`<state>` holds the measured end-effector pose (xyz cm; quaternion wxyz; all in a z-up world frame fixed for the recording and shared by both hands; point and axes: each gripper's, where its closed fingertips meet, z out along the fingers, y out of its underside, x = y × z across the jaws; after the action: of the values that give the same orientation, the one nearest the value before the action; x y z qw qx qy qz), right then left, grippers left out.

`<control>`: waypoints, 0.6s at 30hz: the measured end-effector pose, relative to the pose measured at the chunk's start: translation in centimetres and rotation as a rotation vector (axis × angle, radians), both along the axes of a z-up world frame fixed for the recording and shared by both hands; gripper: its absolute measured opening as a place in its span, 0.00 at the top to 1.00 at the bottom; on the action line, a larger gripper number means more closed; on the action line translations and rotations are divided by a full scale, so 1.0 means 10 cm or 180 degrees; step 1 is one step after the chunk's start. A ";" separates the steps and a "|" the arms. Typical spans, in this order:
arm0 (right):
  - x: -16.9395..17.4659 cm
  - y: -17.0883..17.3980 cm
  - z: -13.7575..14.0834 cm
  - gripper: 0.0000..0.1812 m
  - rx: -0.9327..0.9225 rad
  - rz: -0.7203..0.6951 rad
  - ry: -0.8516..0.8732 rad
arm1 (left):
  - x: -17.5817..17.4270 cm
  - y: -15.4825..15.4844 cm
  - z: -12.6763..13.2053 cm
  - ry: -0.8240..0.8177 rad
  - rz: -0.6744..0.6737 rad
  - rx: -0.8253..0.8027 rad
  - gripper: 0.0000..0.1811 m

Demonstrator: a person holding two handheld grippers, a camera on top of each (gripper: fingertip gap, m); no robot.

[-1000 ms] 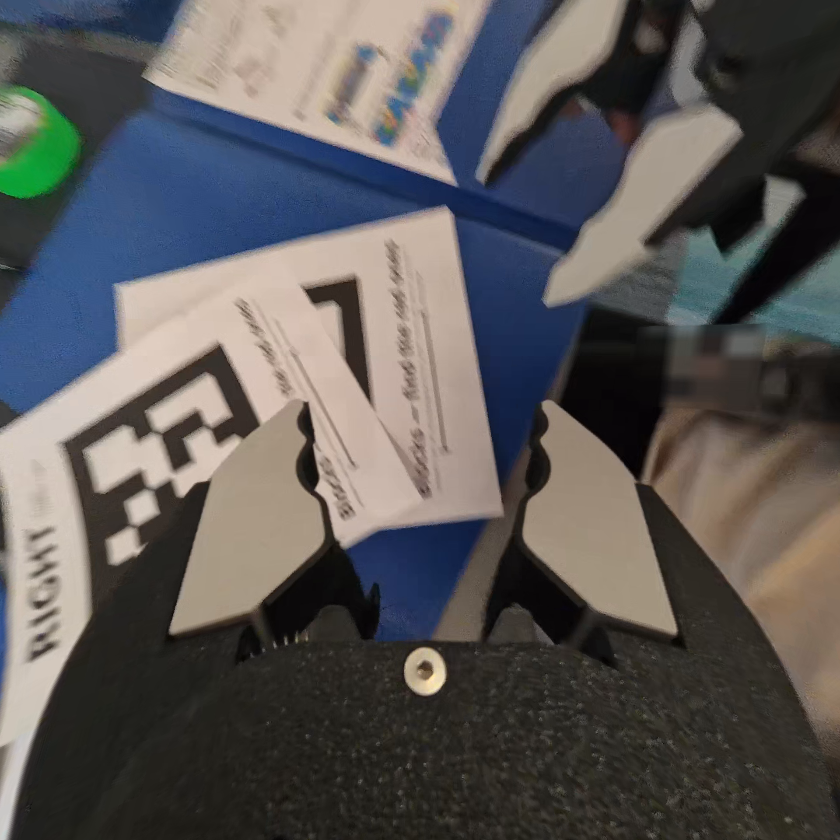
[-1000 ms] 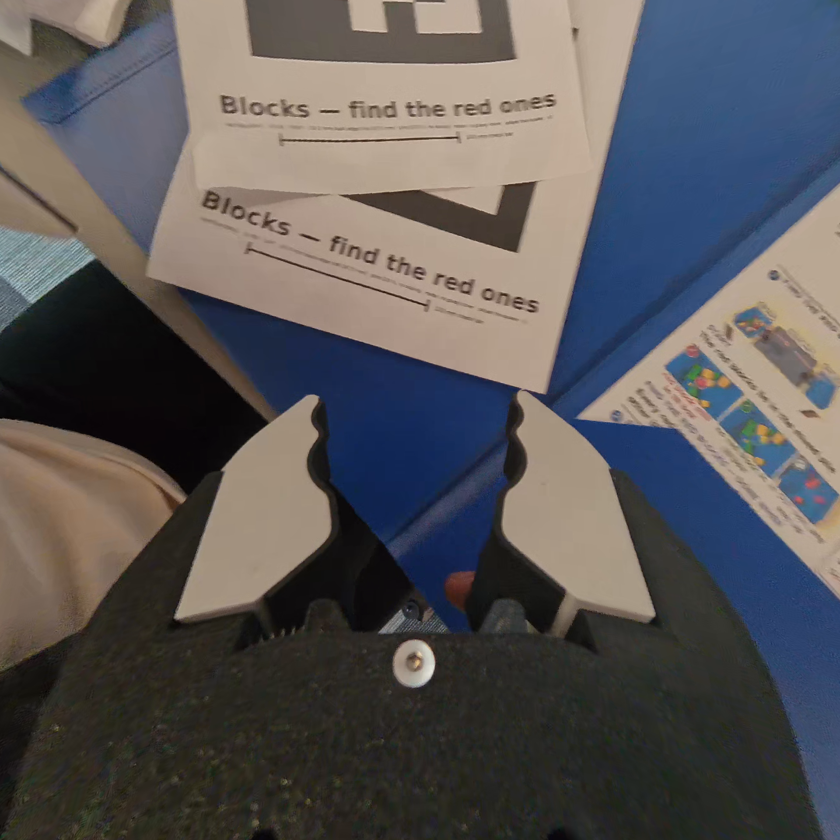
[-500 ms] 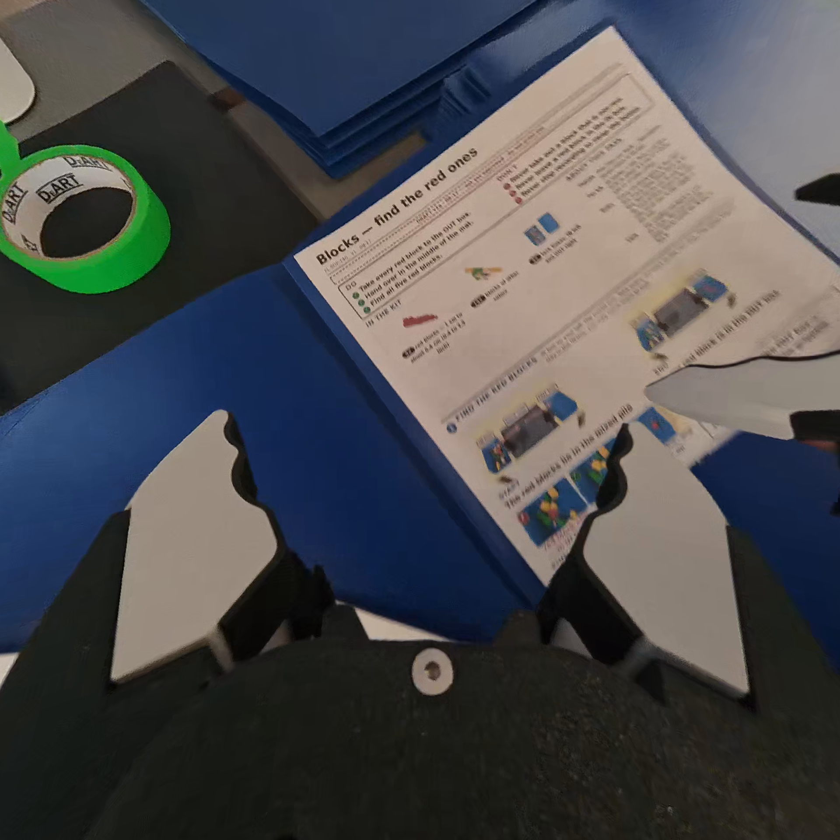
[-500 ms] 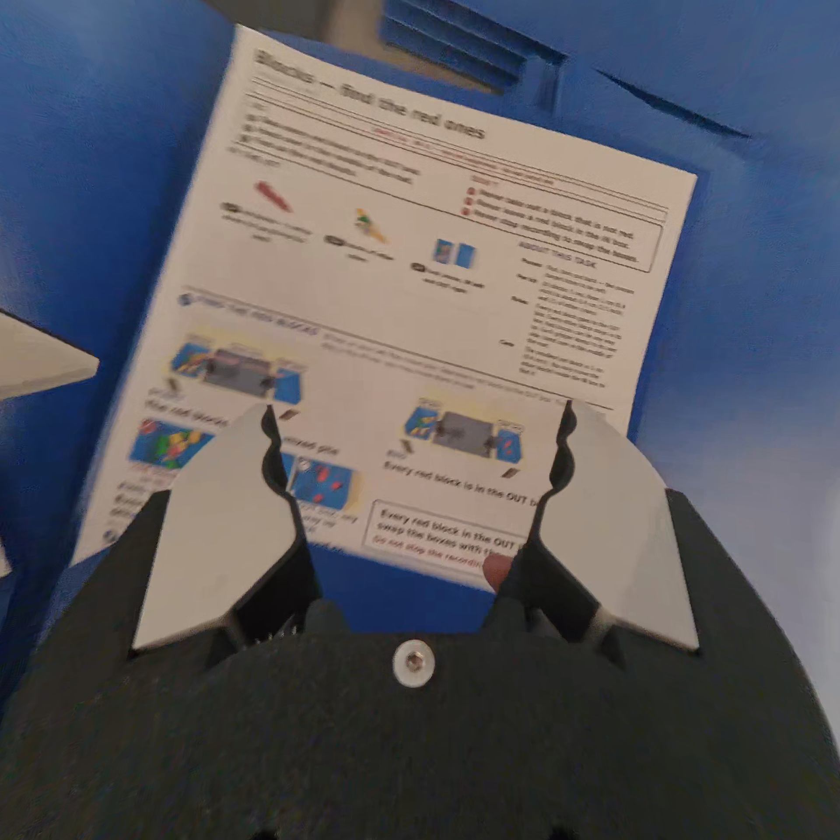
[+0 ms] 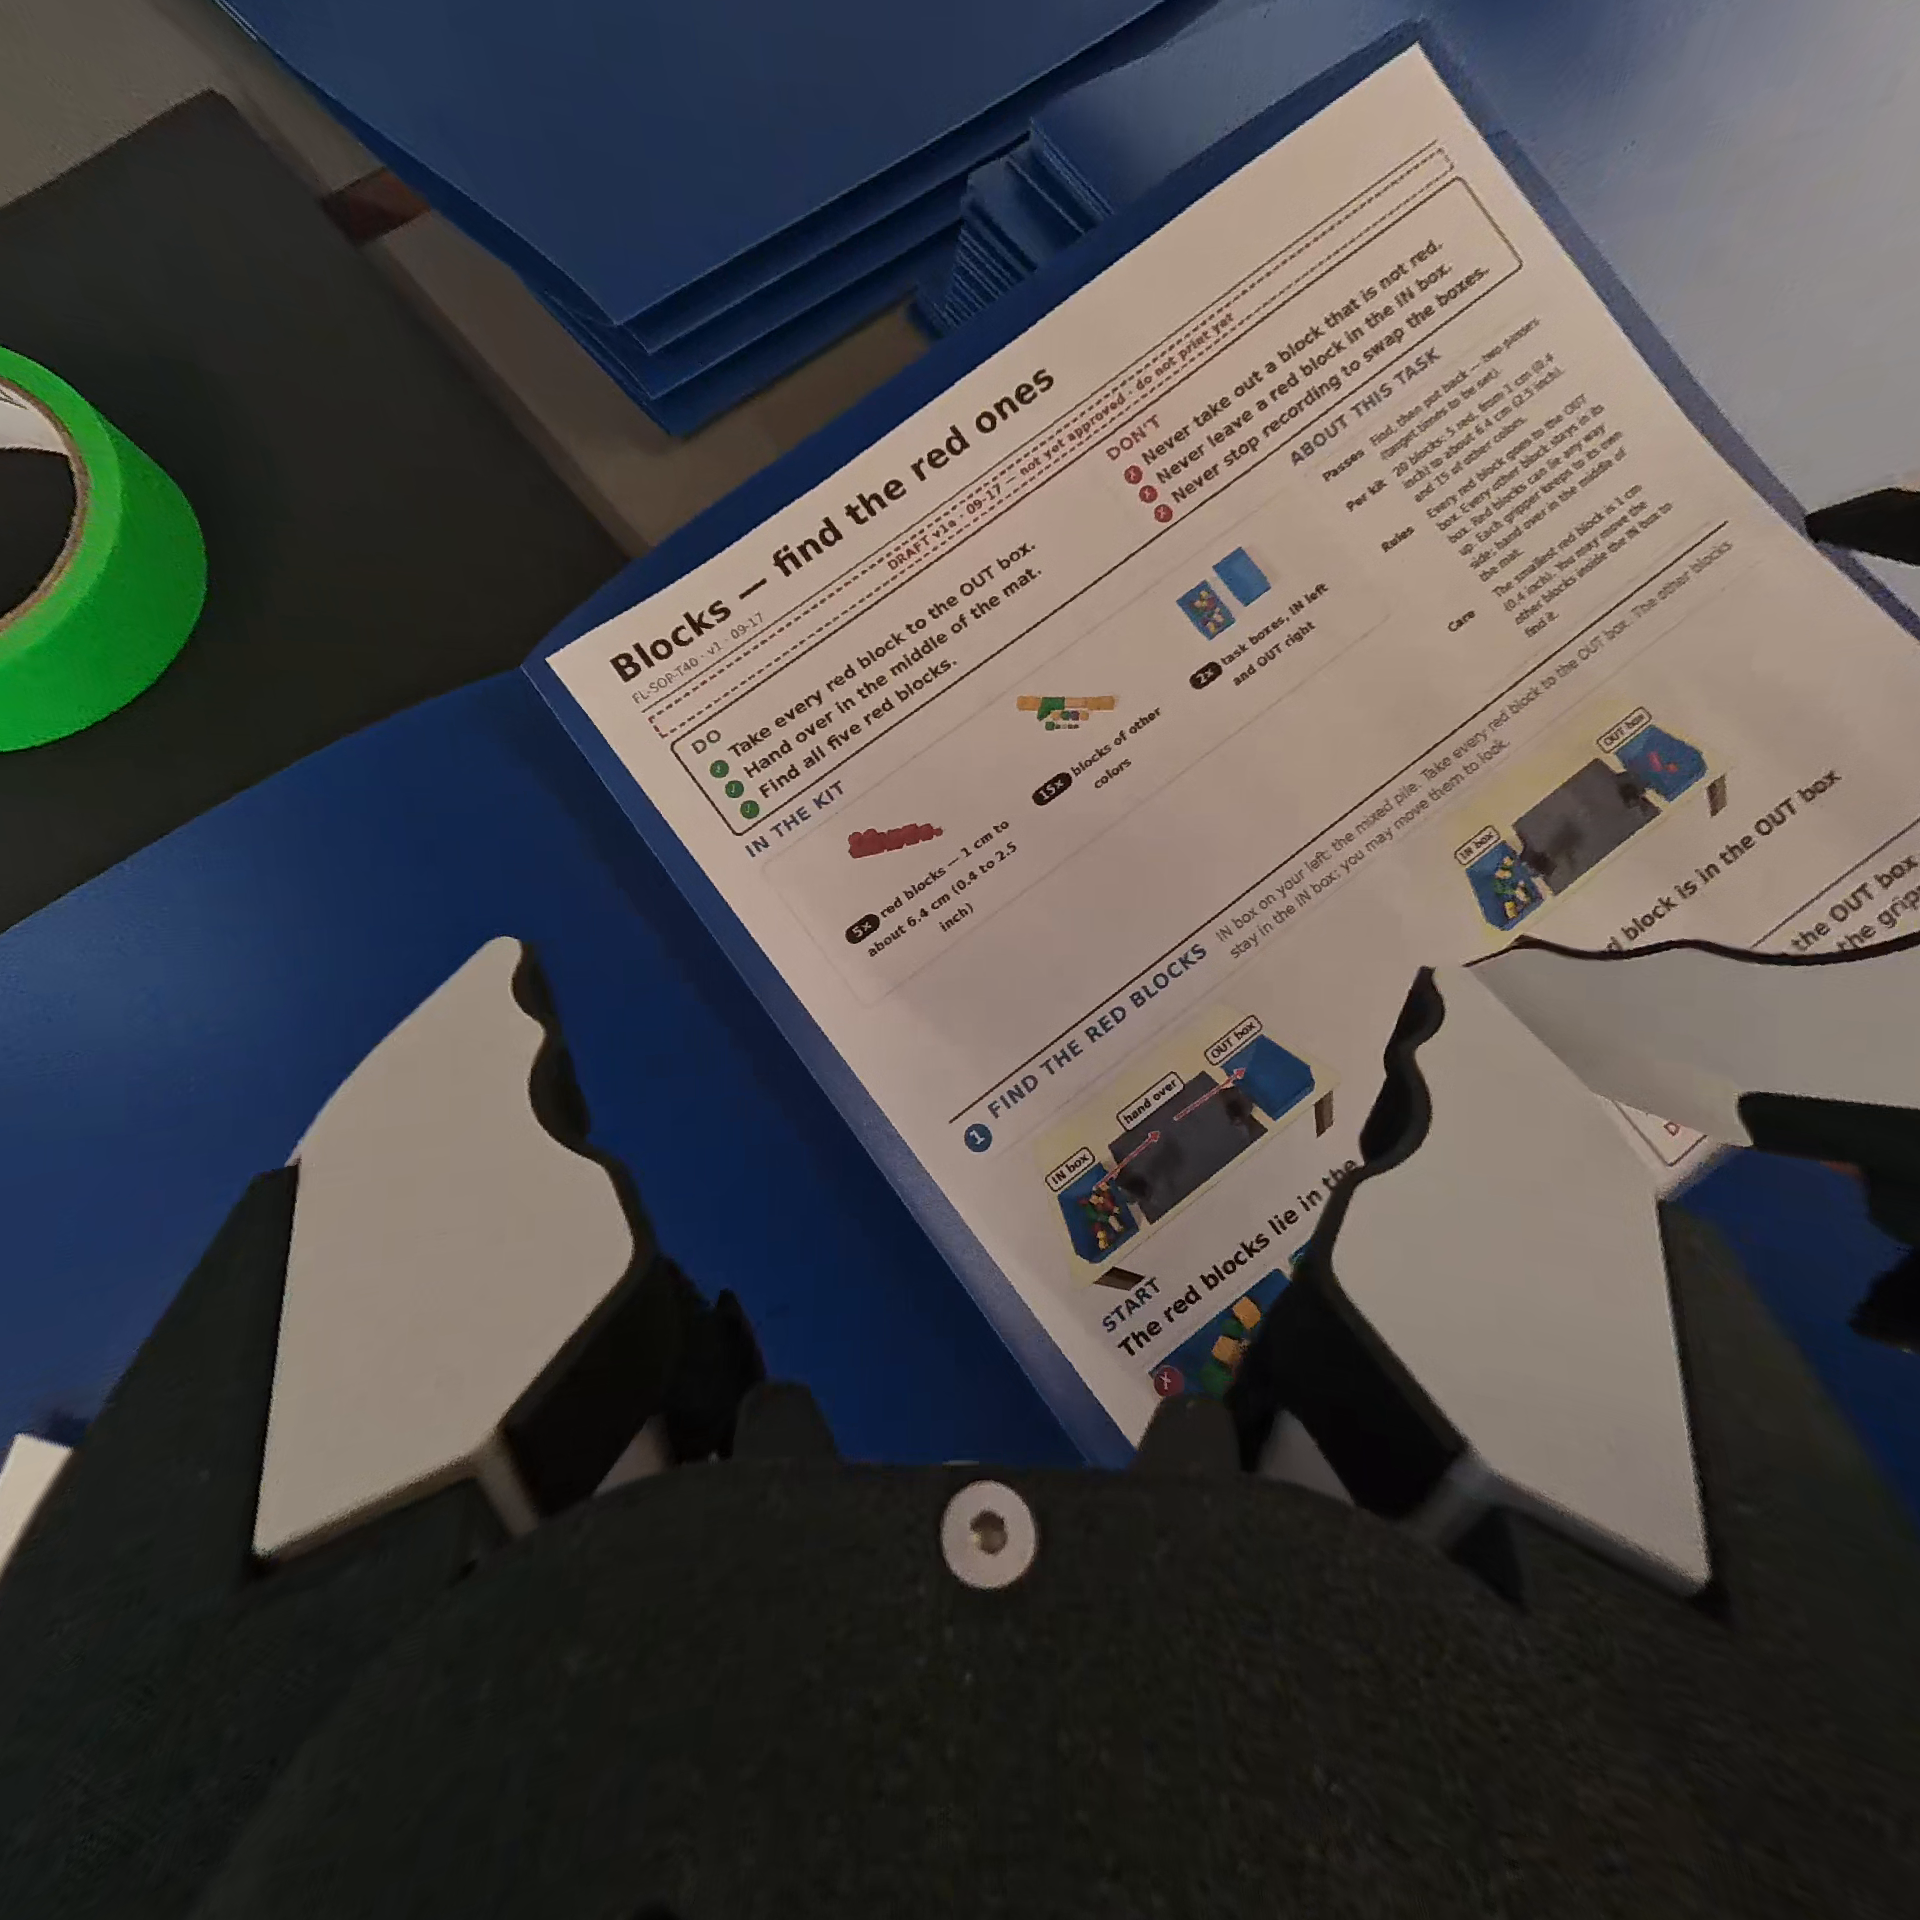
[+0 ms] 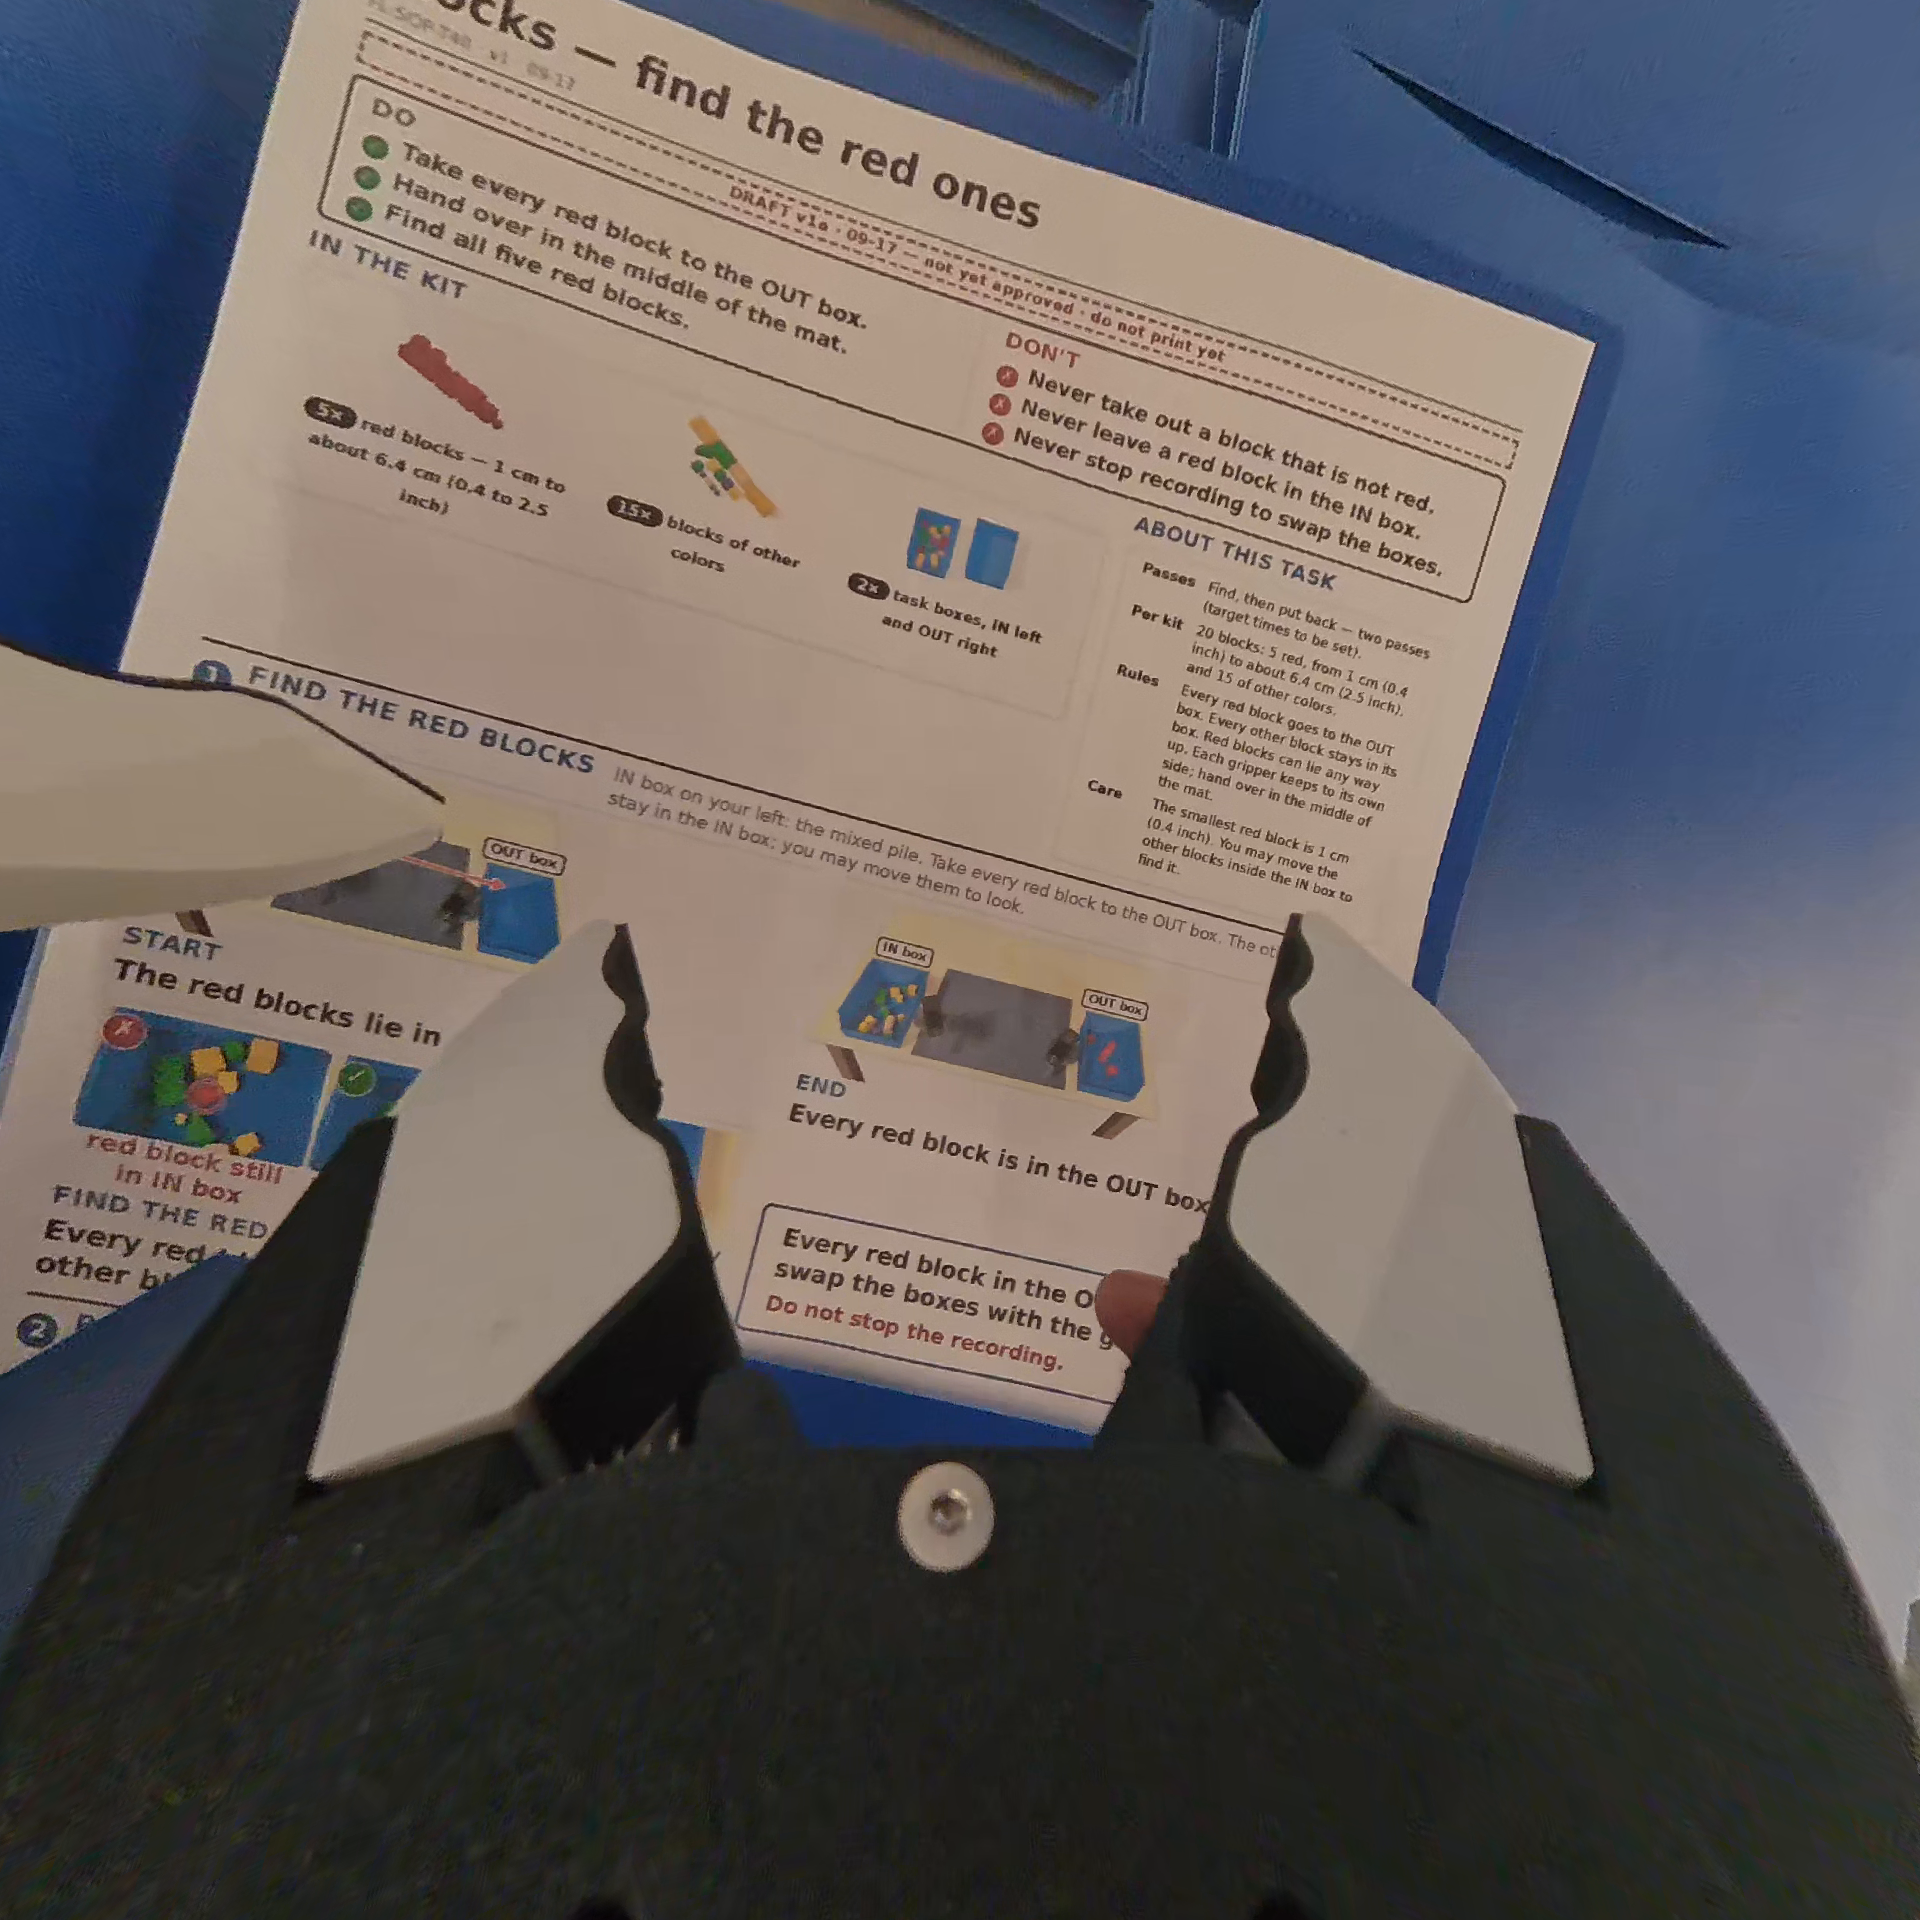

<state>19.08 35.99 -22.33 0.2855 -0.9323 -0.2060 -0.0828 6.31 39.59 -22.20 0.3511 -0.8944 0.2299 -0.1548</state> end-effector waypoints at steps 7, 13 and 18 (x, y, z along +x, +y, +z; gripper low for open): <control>-0.05 0.00 0.01 0.37 0.0021 0.0036 -0.0036 | 0.02 -0.03 -0.02 0.0003 -0.0024 0.0006 0.19; -0.05 -0.01 0.06 0.37 0.0069 0.0032 -0.0007 | 0.06 -0.06 0.02 -0.0057 -0.0096 0.0033 0.20; -0.36 -0.07 0.29 0.37 0.0317 0.0534 0.0504 | -0.16 -0.42 0.56 -0.0249 -0.0522 0.0391 0.28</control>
<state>15.52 35.30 -19.39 0.3528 -0.9000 -0.2558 0.0051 4.74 35.44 -16.59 0.4000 -0.8426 0.2975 -0.2035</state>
